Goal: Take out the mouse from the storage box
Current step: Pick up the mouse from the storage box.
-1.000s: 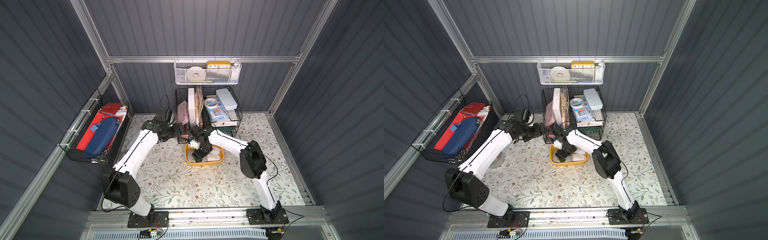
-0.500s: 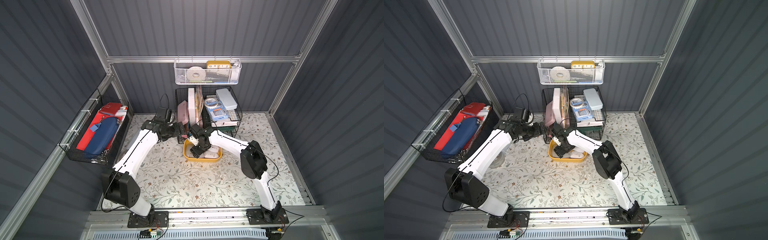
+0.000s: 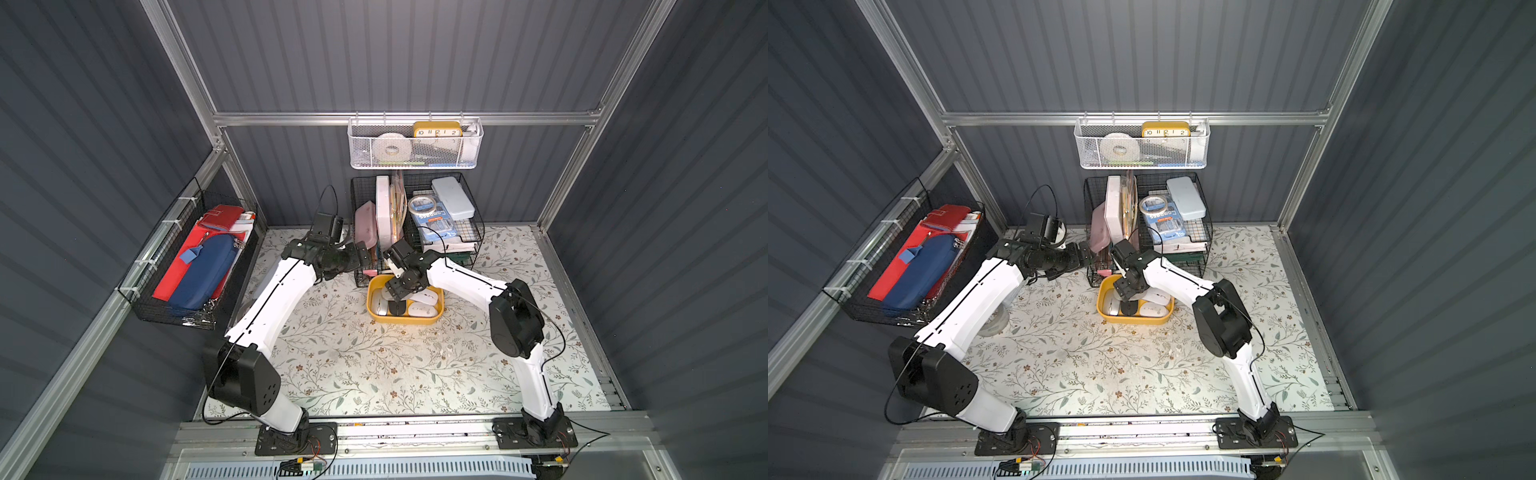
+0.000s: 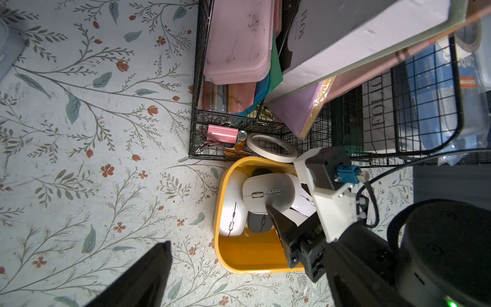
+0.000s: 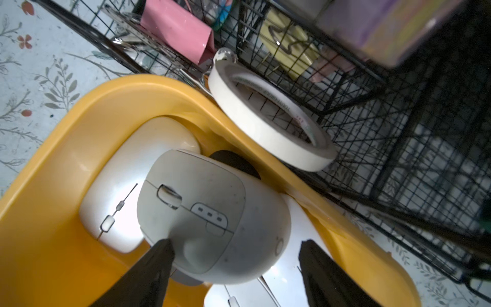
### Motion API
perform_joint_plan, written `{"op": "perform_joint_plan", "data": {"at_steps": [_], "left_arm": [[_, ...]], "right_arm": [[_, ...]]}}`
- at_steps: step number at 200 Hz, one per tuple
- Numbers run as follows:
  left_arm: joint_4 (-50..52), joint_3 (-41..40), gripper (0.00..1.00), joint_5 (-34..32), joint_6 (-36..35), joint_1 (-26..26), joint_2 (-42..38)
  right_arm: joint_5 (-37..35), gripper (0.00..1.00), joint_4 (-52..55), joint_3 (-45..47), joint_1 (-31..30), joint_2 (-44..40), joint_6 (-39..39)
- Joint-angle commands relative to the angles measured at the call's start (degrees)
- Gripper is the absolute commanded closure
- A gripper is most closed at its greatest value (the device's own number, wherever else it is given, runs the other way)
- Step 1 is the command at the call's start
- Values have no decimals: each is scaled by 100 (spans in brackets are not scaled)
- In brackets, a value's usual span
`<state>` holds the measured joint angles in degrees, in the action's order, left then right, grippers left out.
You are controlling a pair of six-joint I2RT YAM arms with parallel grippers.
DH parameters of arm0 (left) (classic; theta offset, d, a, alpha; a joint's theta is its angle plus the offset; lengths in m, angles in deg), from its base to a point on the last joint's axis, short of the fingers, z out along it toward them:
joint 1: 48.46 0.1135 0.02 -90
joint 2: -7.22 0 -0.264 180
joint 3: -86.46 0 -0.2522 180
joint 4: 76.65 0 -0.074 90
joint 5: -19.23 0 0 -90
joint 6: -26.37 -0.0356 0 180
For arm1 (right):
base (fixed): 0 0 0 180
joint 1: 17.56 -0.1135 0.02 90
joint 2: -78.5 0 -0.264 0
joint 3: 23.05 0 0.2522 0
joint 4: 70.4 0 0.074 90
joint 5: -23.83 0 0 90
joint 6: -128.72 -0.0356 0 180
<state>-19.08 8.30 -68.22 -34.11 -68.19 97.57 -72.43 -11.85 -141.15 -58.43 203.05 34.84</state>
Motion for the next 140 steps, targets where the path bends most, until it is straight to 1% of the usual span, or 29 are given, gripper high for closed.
{"op": "perform_joint_plan", "data": {"at_steps": [1,34,43,80,90,92,96,114,124,140], "left_arm": [[-22,104,5,32,-146,21,-148],[-31,157,5,71,-179,26,-113],[-31,171,5,71,-183,21,-116],[-35,176,5,95,-203,23,-194],[-52,153,5,109,-208,21,-212],[-56,150,5,115,-209,21,-217],[-64,144,5,122,-205,21,-227],[-75,149,5,124,-210,26,-215],[-83,149,5,145,-210,22,-210],[-101,149,5,158,-210,24,-210]], "right_arm": [[718,19,-155,44,123,96,46],[1665,19,-421,228,269,-33,-62],[1758,19,-535,325,282,-69,-11],[1686,18,-528,542,514,-36,468],[1971,17,-607,638,617,-36,556],[2173,18,-613,646,639,-34,562],[2350,17,-637,663,664,-32,544],[2826,18,-753,723,683,-22,465],[3013,18,-728,696,637,-10,420],[3026,19,-610,675,494,-50,452]]}}
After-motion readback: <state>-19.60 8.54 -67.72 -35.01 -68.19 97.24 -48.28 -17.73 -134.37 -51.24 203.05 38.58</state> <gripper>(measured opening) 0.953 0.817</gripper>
